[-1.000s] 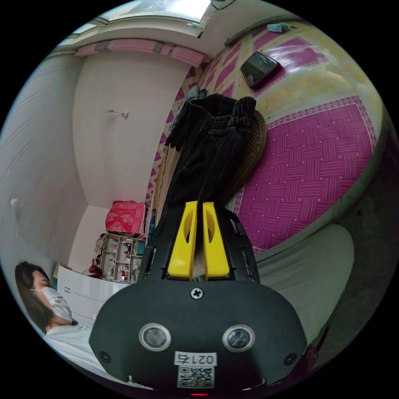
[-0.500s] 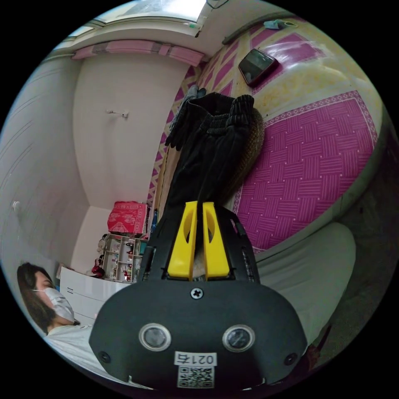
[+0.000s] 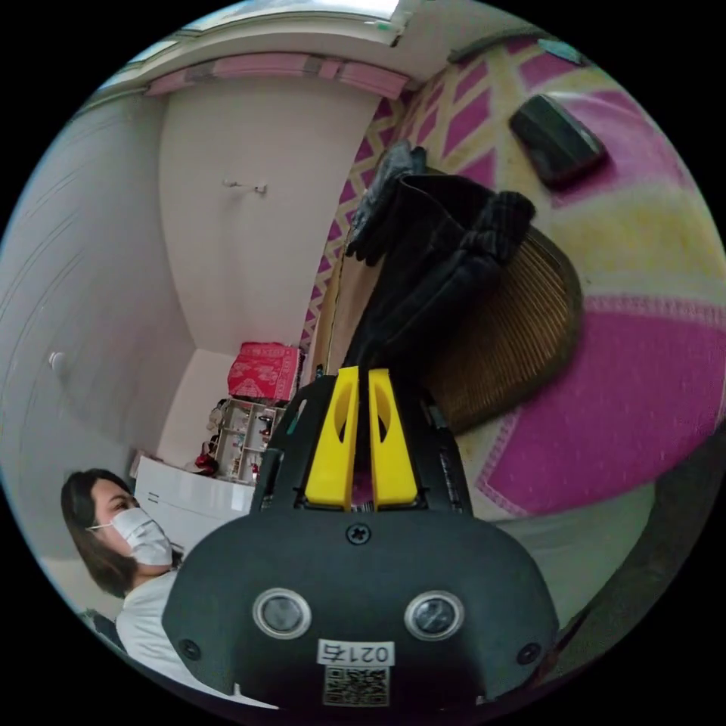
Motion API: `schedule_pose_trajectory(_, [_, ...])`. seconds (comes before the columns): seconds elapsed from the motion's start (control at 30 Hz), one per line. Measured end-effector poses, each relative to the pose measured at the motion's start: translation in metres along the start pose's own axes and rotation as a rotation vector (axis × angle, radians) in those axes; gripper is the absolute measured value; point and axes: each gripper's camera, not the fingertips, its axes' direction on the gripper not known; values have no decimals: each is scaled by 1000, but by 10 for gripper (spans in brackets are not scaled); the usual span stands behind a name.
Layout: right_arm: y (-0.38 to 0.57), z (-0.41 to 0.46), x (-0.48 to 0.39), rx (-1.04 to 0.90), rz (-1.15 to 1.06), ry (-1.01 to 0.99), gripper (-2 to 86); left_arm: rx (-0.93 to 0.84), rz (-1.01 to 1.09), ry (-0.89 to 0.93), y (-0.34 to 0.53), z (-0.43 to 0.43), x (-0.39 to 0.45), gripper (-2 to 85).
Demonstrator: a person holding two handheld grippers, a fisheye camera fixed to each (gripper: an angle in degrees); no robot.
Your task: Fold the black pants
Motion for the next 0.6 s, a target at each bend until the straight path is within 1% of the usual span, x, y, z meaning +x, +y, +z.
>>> schedule_pose_trajectory(0.07, [-29,15,-18,-18,-26,-8,5,-31,78,-46,-42,11,24,-10])
schedule_pose_trajectory(0.17, [-79,46,-46,-31,-60,-28,6,-65,118,-80,-94,30,46,-10])
schedule_pose_trajectory(0.3, [-149,107,-71,-64,-86,40,8,-126,124,-118,-154,68,58,-9])
schedule_pose_trajectory(0.47, [-218,195,-49,-93,-8,155,13,-229,41,-128,-227,155,46,-6])
schedule_pose_trajectory(0.53, [-238,230,-31,-91,16,177,16,-287,23,-164,-241,187,38,-2])
schedule_pose_trajectory(0.6, [-244,242,-26,-85,18,182,18,-299,6,-187,-246,208,29,1])
